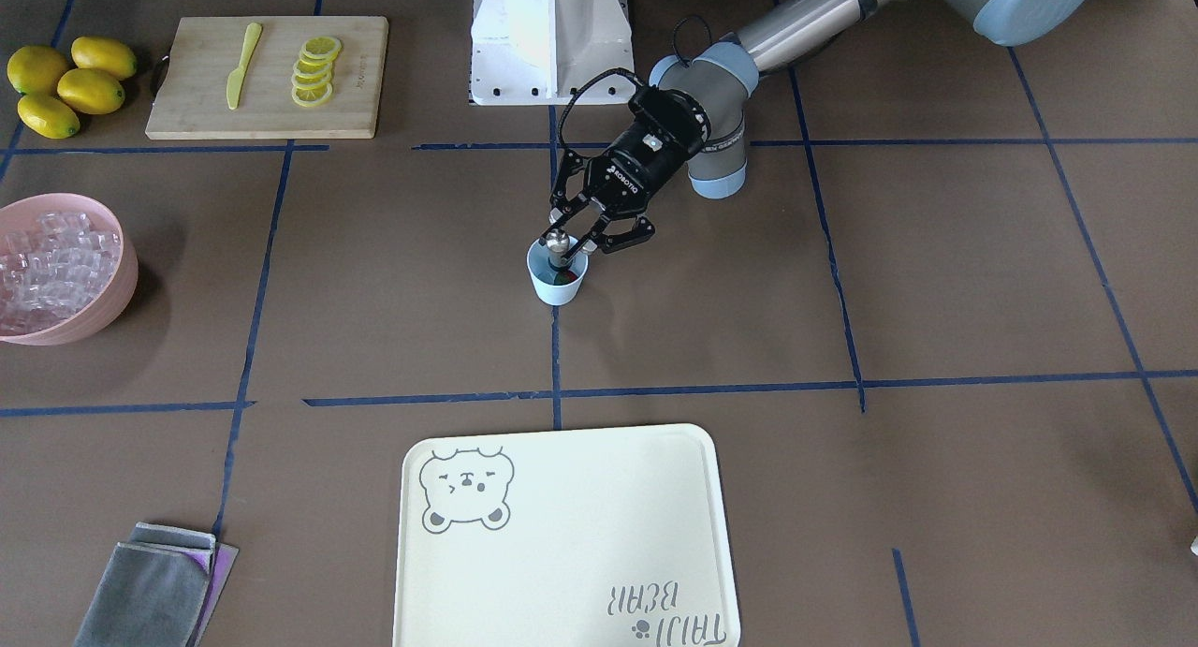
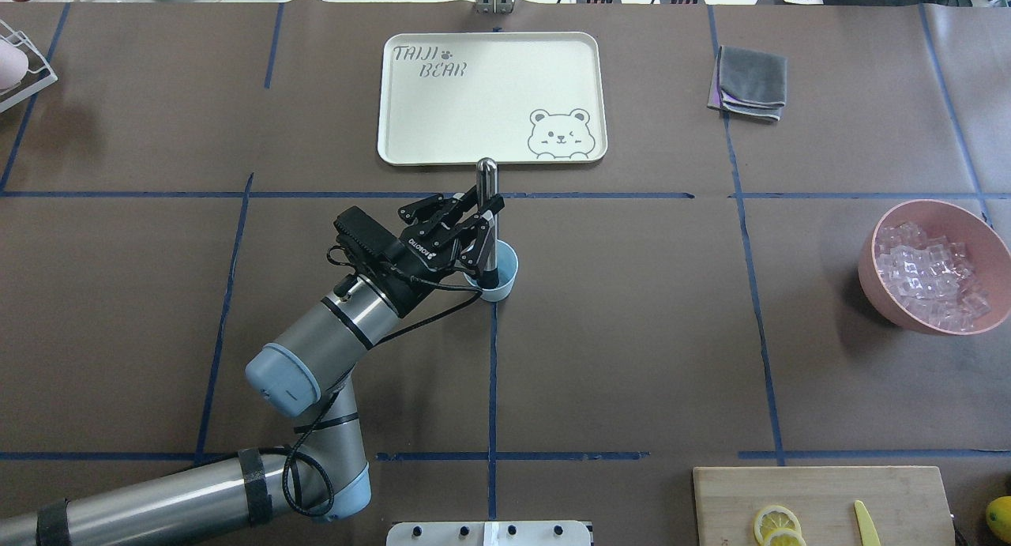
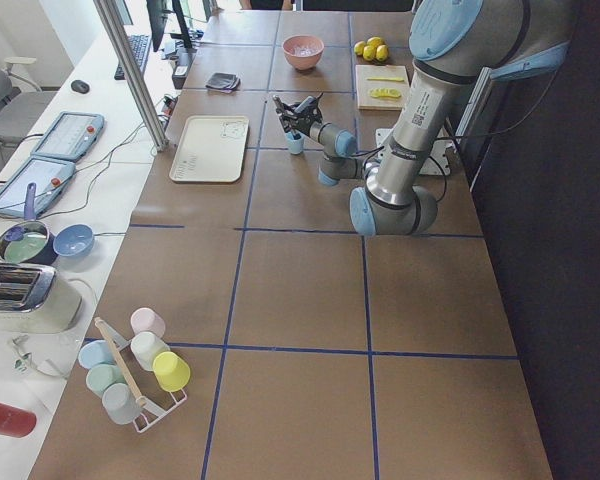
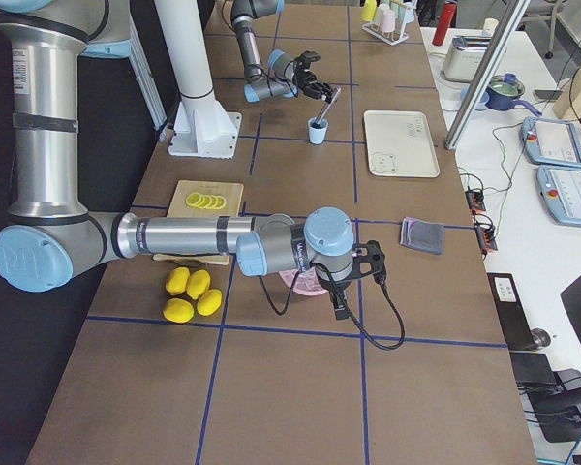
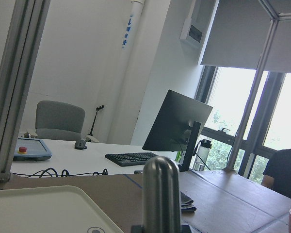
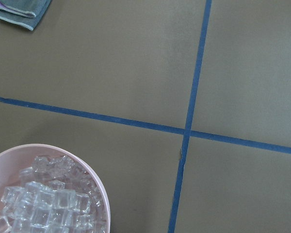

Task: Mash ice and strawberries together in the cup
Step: 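Lower the rod into the cup and press down on strawberry and ice, then lift the rod out of the cup with the left gripper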

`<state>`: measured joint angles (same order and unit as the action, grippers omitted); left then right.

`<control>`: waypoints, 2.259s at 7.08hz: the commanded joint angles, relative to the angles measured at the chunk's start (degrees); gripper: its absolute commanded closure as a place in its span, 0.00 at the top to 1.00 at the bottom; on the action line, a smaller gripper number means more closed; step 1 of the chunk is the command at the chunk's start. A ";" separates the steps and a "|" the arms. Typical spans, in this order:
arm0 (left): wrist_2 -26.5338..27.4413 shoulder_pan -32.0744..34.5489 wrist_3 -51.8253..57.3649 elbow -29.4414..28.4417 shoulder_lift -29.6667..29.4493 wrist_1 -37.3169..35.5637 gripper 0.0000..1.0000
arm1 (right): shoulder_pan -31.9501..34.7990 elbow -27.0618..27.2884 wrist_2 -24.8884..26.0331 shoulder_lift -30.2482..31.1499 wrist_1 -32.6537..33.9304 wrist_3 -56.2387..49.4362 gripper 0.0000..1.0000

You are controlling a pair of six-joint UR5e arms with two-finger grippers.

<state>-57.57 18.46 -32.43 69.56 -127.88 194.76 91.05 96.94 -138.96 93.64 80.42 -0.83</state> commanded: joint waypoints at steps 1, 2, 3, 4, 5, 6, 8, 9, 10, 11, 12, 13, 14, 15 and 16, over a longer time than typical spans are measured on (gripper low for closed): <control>0.00 0.08 0.00 -0.04 0.00 0.00 0.00 | 0.00 0.00 0.00 -0.04 0.00 -0.05 0.99; 0.00 0.08 0.00 0.22 0.00 0.00 0.00 | 0.00 0.00 0.00 -0.04 0.00 -0.05 0.99; 0.00 0.34 0.09 1.18 0.00 0.00 0.00 | 0.00 0.00 0.00 -0.04 0.00 -0.05 0.99; 0.00 0.61 0.09 2.15 0.08 -0.09 0.00 | 0.00 0.00 0.09 -0.04 0.00 -0.05 0.99; 0.00 1.13 0.26 4.16 0.52 -0.17 0.00 | 0.00 0.00 0.09 -0.04 0.00 -0.05 0.99; -0.09 1.57 0.35 7.75 0.87 -0.61 0.00 | 0.00 0.00 0.09 -0.04 0.00 -0.05 0.99; -0.26 3.41 0.18 12.59 2.18 -0.96 0.00 | 0.00 0.00 0.09 -0.12 0.00 -0.05 0.99; -0.70 4.55 0.09 15.31 2.46 -4.36 0.00 | 0.00 0.00 0.09 -0.12 0.00 -0.05 0.99; -0.88 5.96 -0.61 20.65 5.76 -9.44 0.00 | 0.00 0.00 0.18 -0.12 -0.09 -0.05 0.99; -3.23 7.54 -2.44 22.44 6.84 -12.01 0.00 | 0.00 0.09 0.26 -0.12 -0.09 -0.05 0.99; -3.77 8.08 -11.07 22.46 7.03 -15.00 0.00 | 0.00 0.26 0.26 -0.21 -0.17 -0.05 0.99; -4.82 8.17 -15.51 23.68 8.25 -20.25 0.00 | 0.00 0.35 0.35 -0.21 -0.18 -0.05 0.99; -5.79 8.43 -17.21 28.74 11.39 -30.05 0.00 | 0.00 0.52 0.61 -0.21 -0.18 -0.05 0.99; -8.50 8.61 -22.27 34.44 13.42 -41.37 0.00 | 0.00 0.61 0.79 -0.73 -0.18 -0.05 0.99; -12.27 10.17 -26.41 37.89 14.66 -49.23 0.00 | 0.00 0.61 1.14 -1.00 -0.18 -0.05 0.99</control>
<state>-66.12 27.39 -53.92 102.69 -115.08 155.84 91.06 97.51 -138.16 92.99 80.25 -0.88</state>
